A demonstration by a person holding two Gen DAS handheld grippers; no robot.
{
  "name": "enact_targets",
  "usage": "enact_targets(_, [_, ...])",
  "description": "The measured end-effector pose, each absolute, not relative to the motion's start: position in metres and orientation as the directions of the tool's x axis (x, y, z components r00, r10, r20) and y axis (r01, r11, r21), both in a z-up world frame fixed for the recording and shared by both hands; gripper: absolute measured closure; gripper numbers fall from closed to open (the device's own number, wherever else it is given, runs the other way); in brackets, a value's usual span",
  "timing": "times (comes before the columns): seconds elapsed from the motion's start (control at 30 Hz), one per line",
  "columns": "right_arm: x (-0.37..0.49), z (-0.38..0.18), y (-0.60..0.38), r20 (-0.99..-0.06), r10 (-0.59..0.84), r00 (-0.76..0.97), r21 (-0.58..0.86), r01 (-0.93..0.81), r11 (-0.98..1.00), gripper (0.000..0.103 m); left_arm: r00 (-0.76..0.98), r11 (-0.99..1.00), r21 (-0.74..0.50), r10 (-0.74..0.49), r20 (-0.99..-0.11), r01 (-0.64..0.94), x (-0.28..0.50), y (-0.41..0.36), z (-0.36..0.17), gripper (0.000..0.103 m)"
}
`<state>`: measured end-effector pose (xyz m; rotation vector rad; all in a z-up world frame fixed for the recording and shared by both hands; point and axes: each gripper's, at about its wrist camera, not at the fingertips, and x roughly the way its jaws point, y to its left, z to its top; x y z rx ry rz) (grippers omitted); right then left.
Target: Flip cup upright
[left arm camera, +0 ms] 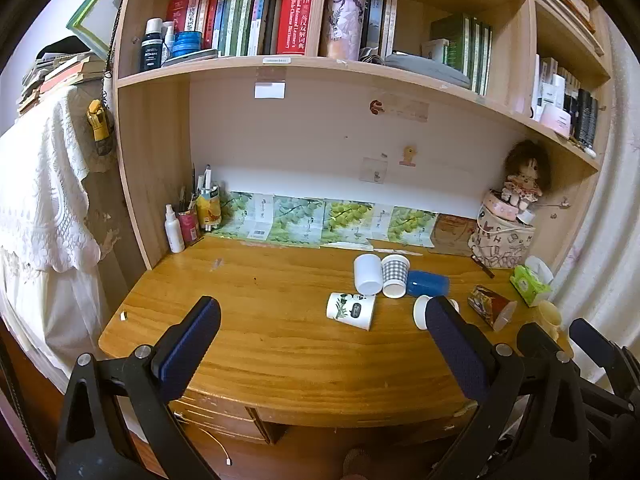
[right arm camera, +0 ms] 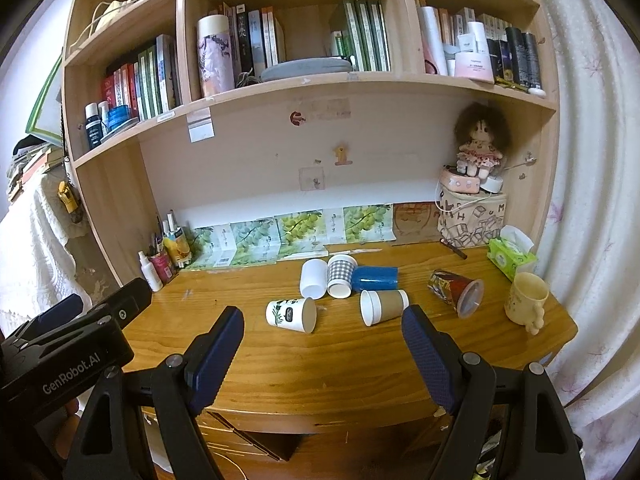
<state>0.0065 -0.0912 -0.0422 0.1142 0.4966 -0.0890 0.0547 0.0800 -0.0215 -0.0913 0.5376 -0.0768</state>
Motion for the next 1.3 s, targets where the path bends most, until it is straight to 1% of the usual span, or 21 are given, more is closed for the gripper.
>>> enact_targets(0.3, [0.047, -0.048, -0.102, -0.498, -0.005, 0.867, 0.111, 0.069, 0.991, 0.021, 0.853, 0.996, -0.084, -0.054, -0.52, 0.013, 0.091, 0.069, -0.025, 0.001])
enact_targets(0.7, [0.126, -0.056, -0.135, -0.526, 0.066, 0.848, 0.145, 0.012, 0.989, 0.021, 0.834, 0.999, -0.049, -0.008, -0.552, -0.023, 0.165, 0.039, -0.029, 0.001])
enact_targets(1.0, [0.186, -0.064, -0.157, -0.575, 0.118, 0.809, 0.18, -0.016, 0.984, 0.021, 0.795, 0.998, -0.044, 0.01, -0.607, -0.046, 0.218, 0.02, -0.037, 0.001])
enact_targets(1.3, [0.242, -0.073, -0.175, -0.626, 0.185, 0.758, 0.228, -0.049, 0.972, 0.021, 0.768, 0.998, -0.022, 0.034, -0.639, -0.062, 0.262, 0.007, -0.043, 0.001])
